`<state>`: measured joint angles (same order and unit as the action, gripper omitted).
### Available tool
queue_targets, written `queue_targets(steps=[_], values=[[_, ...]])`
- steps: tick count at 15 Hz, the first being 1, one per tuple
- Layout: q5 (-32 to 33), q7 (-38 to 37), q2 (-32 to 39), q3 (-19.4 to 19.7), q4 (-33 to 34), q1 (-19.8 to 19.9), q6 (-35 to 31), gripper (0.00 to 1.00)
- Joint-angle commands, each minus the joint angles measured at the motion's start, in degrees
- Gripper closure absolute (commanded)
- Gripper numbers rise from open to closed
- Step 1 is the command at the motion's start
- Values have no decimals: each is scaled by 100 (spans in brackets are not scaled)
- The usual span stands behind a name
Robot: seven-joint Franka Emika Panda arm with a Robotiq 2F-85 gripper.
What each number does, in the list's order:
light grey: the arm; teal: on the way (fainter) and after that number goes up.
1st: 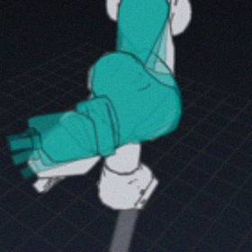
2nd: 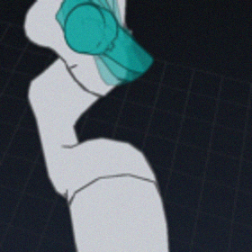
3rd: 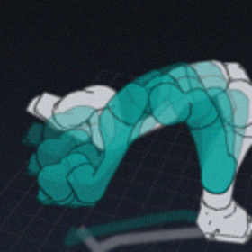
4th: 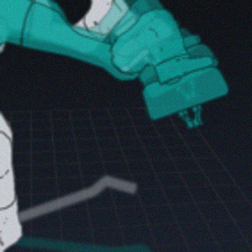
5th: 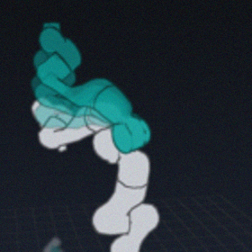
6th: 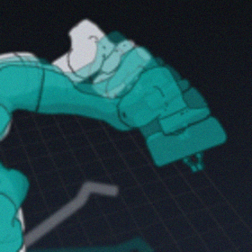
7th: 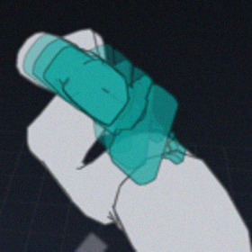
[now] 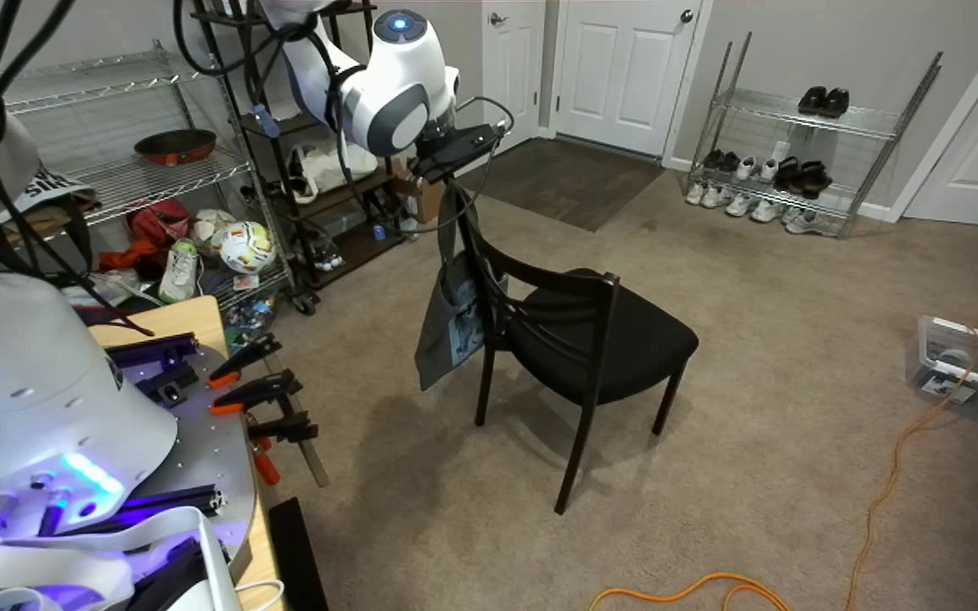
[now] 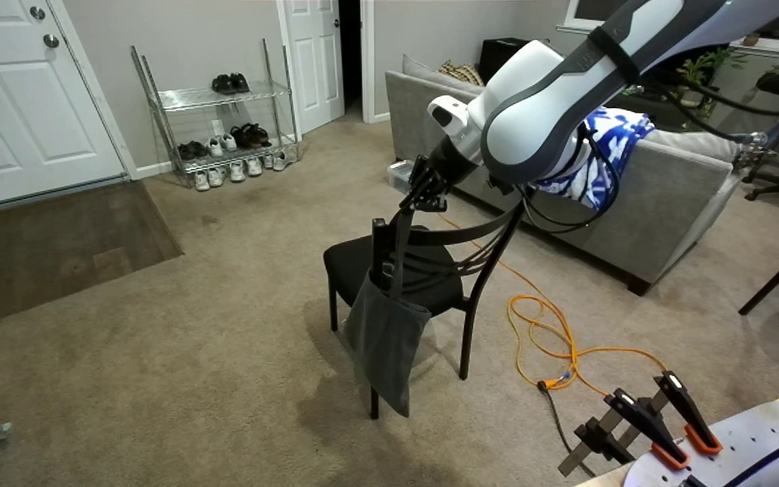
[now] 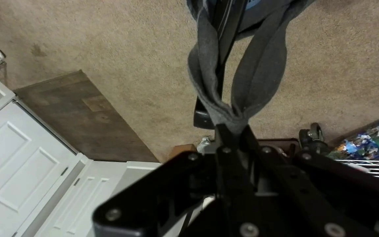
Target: Move the bag to the right side of the chair
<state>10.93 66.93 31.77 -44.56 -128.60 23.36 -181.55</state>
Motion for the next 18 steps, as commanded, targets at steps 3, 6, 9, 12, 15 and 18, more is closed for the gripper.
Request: queue_targets(steps=[3, 6, 9, 12, 15, 18], values=[[-11, 28, -50, -214, 143, 182, 343, 98], [-12, 29, 51, -261, 449, 28, 612, 98], [23, -69, 169, -30, 860, -462, 681, 98], [45, -83, 210, 260, 1113, -901, 716, 98], [23, 1, 309, 305, 1206, -1078, 809, 98], [-82, 188, 292, -68, 977, -820, 1120, 98]])
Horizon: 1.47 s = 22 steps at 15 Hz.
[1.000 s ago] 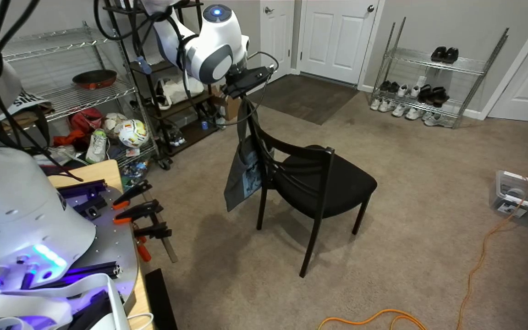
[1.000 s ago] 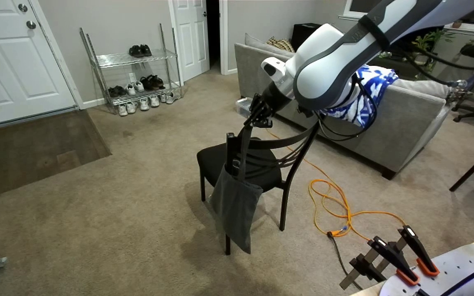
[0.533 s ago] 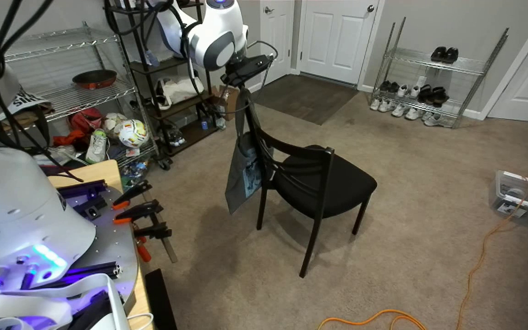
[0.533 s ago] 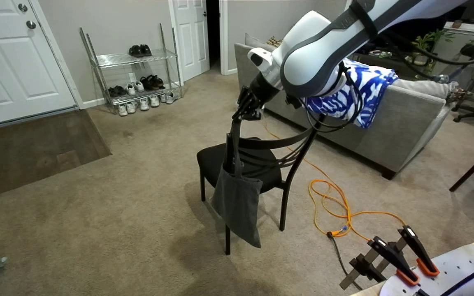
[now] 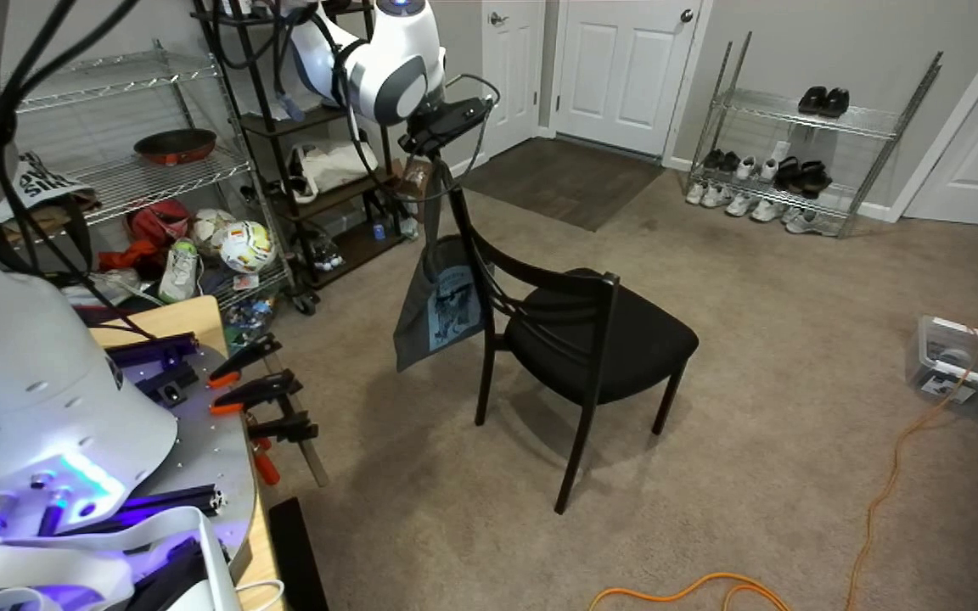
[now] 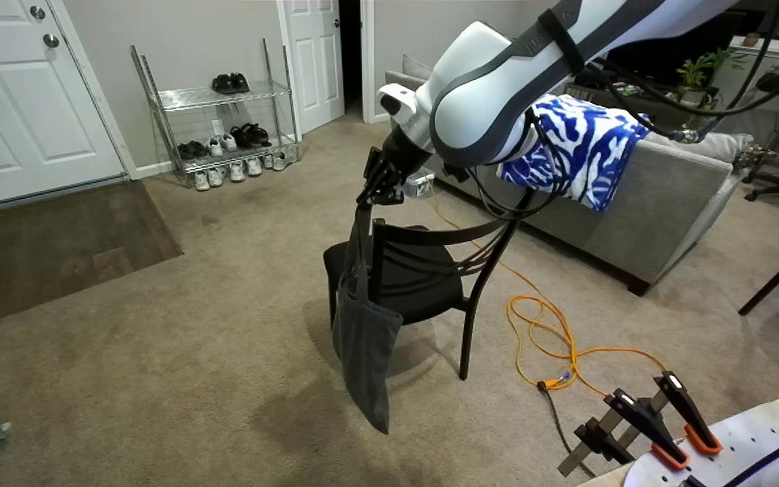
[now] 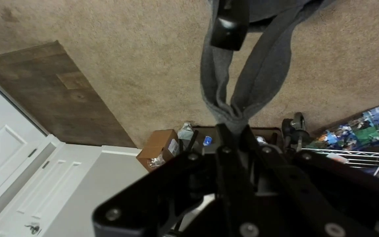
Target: Move the bag to the right side of the chair
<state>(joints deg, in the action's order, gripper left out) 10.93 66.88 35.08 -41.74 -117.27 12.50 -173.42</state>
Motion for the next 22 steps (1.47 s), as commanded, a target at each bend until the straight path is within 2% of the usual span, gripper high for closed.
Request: queue_targets(steps=[1, 2, 5, 7, 9, 12, 14, 16, 19, 22], values=[[-157, 334, -95, -616, -335, 516, 563, 98], [-236, 420, -140, -761, -425, 645, 763, 98], [-692, 884, -456, -1457, -846, 1417, 1768, 98], [-1070, 1162, -783, -1709, -1033, 1808, 2444, 98], [-1476, 1423, -1245, -1809, -1165, 2093, 3073, 98], [-2099, 1889, -1974, -1685, -1238, 2244, 3880, 98], [-2478, 2205, -2459, -1413, -1256, 2110, 4313, 98], [-2730, 2457, -2928, -914, -1296, 1765, 4736, 98], [-2699, 2537, -3405, 278, -1357, 871, 5245, 98], [-2531, 2464, -3586, 1496, -1391, -28, 5537, 98]])
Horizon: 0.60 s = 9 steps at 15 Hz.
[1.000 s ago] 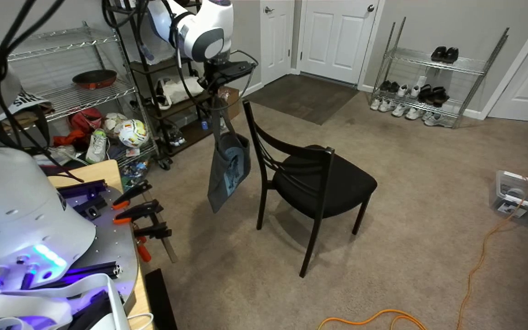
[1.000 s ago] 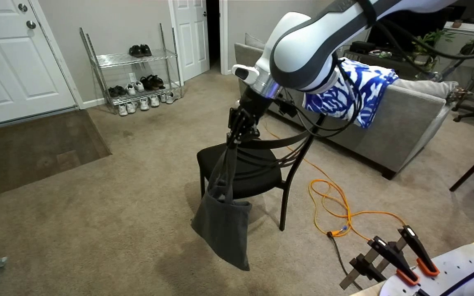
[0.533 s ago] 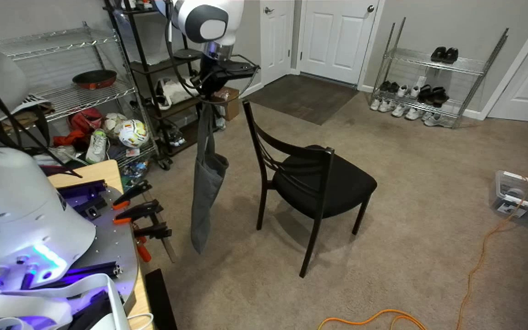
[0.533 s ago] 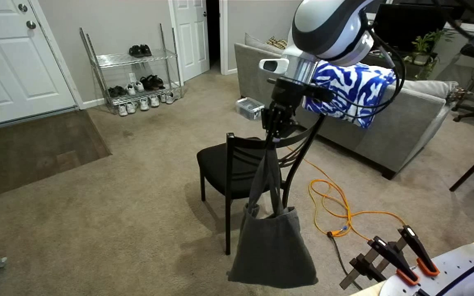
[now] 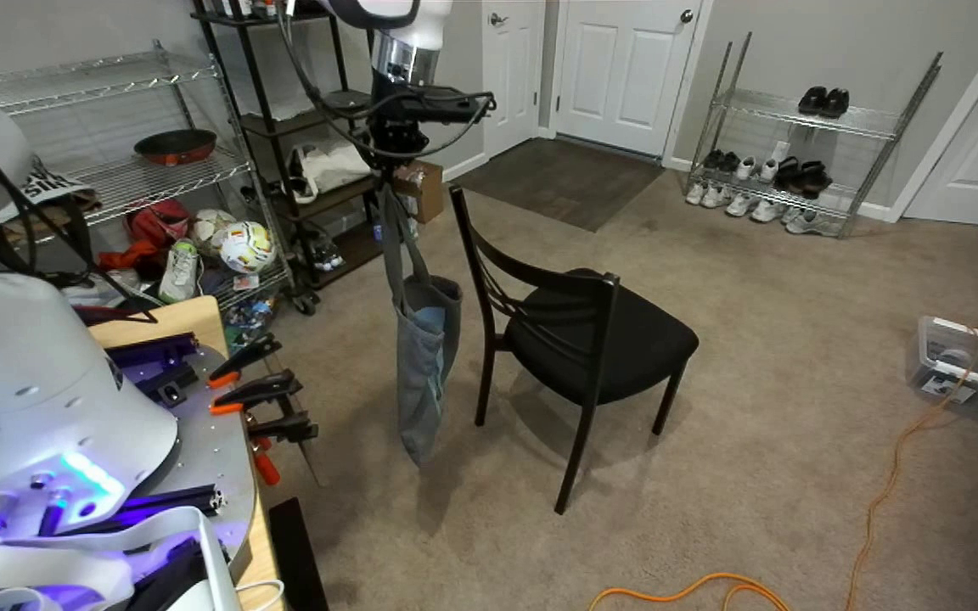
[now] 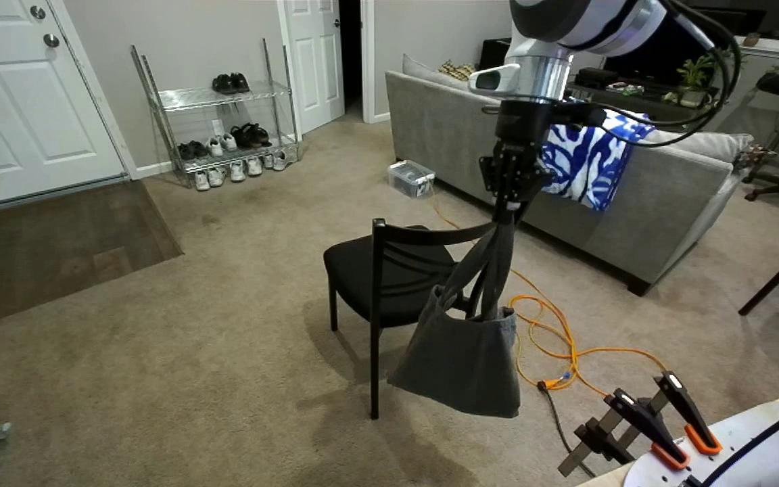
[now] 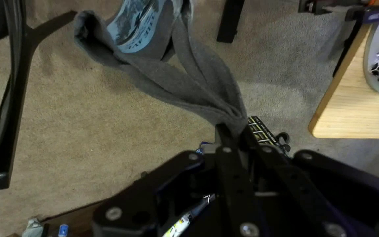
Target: Move the bag to the right side of the chair
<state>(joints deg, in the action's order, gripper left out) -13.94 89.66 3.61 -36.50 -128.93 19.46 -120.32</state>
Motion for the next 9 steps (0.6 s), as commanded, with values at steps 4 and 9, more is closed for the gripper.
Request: queue_targets(steps=[4, 9], values=[[35, 73, -549, 2199, -207, -1479, 484, 98], [87, -26, -458, 3021, -12, -1703, 624, 98]])
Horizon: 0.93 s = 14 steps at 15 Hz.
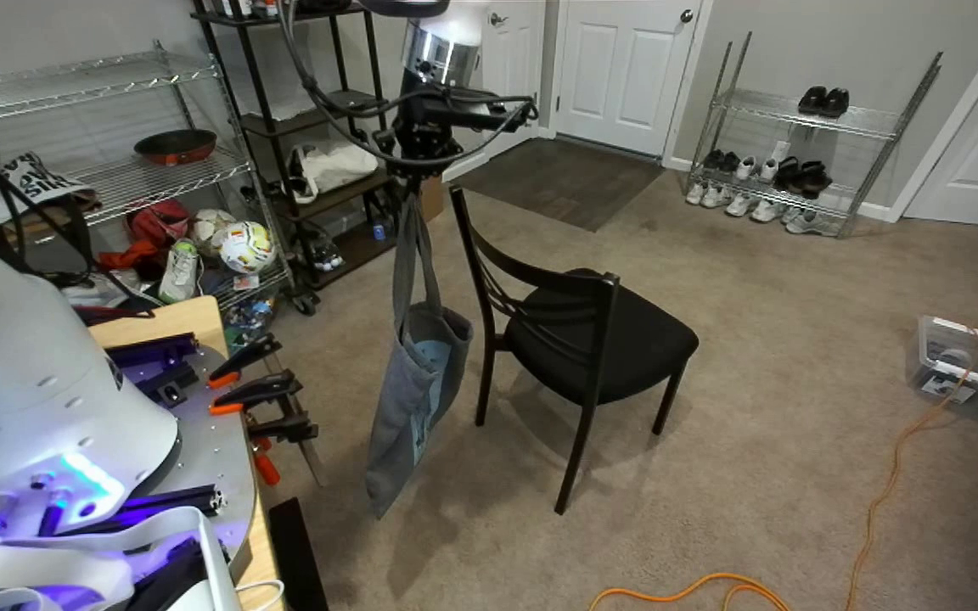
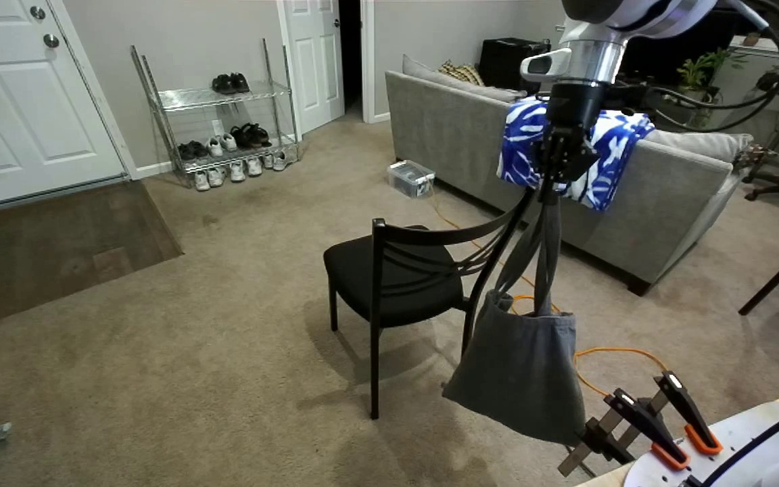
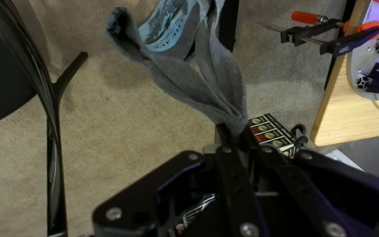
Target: Move the bag to the right side of the chair
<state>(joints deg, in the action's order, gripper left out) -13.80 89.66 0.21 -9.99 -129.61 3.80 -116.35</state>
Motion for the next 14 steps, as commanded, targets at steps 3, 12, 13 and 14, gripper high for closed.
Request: queue_targets(steps=[3, 12, 13, 14], values=[[21, 17, 28, 663, 238, -113, 377, 98], [-92, 26, 299, 1394, 842, 180, 1118, 98], [-105, 31, 332, 1447, 890, 219, 1133, 98], [-140, 35, 346, 1509, 945, 278, 1173, 98]])
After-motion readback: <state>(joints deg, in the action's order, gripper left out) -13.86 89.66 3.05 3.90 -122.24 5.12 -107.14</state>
